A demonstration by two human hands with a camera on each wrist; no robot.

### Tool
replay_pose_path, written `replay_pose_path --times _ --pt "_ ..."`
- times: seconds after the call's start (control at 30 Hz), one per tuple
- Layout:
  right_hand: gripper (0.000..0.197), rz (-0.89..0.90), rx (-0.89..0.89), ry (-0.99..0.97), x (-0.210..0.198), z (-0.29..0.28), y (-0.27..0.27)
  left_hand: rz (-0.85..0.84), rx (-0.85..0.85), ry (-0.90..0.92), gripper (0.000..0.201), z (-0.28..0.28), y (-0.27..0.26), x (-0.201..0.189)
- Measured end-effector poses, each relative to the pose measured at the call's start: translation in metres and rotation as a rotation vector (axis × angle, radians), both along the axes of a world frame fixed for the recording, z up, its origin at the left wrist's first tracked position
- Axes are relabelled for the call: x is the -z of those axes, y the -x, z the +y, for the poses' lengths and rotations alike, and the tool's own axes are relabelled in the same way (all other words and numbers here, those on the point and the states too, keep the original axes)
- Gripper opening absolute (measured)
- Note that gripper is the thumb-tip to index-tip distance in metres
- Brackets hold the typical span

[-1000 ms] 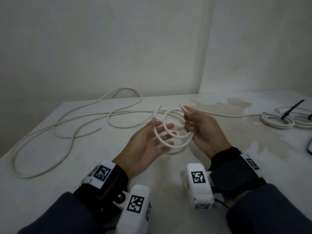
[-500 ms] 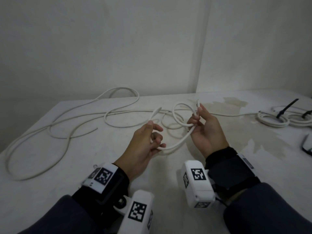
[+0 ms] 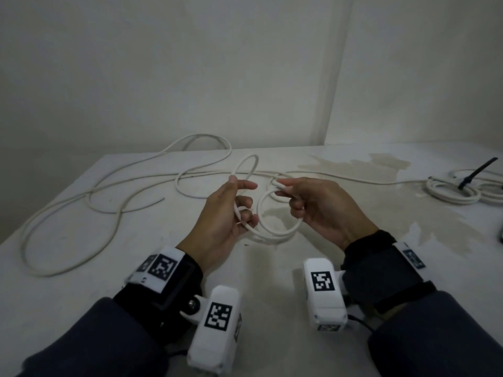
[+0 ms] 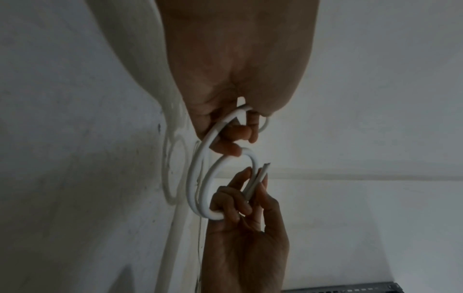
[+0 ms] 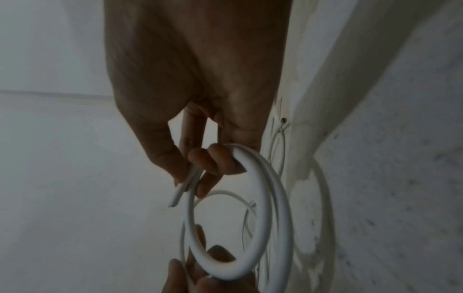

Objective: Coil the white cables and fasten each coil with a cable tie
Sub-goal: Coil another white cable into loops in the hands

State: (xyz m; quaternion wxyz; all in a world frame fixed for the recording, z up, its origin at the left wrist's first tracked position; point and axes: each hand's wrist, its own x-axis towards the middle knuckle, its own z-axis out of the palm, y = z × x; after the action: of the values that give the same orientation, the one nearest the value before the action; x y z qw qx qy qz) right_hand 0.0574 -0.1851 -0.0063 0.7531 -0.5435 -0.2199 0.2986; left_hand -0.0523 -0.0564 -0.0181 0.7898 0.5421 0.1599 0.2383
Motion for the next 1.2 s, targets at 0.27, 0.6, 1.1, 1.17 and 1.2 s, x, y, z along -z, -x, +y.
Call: replay_pose_path --times 0.27,0.6,1.1,1.17,1.2 --pt "0.017 0.217 0.16 -0.17 0.002 0.004 -0.006 -0.076 0.006 0.444 0.017 0.0 -0.003 -0.003" --pt "0.016 0.316 0.125 -0.242 0.003 0.015 0.011 -0.043 -0.037 -0.08 0.019 -0.001 0.003 0.003" --pt "0.024 0.018 0.082 -0.057 -0.002 0.014 0.022 -0.107 0.066 -0.013 0.026 -0.007 0.002 -0.003" --pt "0.03 -0.022 0.071 -0.037 -0.002 0.012 0.023 -0.089 0.072 0.01 0.028 -0.007 0.0 -0.004" --pt "0.032 -0.056 0.063 -0.025 -0.002 0.011 0.023 -0.086 0.073 0.009 0.028 -0.007 0.0 -0.005"
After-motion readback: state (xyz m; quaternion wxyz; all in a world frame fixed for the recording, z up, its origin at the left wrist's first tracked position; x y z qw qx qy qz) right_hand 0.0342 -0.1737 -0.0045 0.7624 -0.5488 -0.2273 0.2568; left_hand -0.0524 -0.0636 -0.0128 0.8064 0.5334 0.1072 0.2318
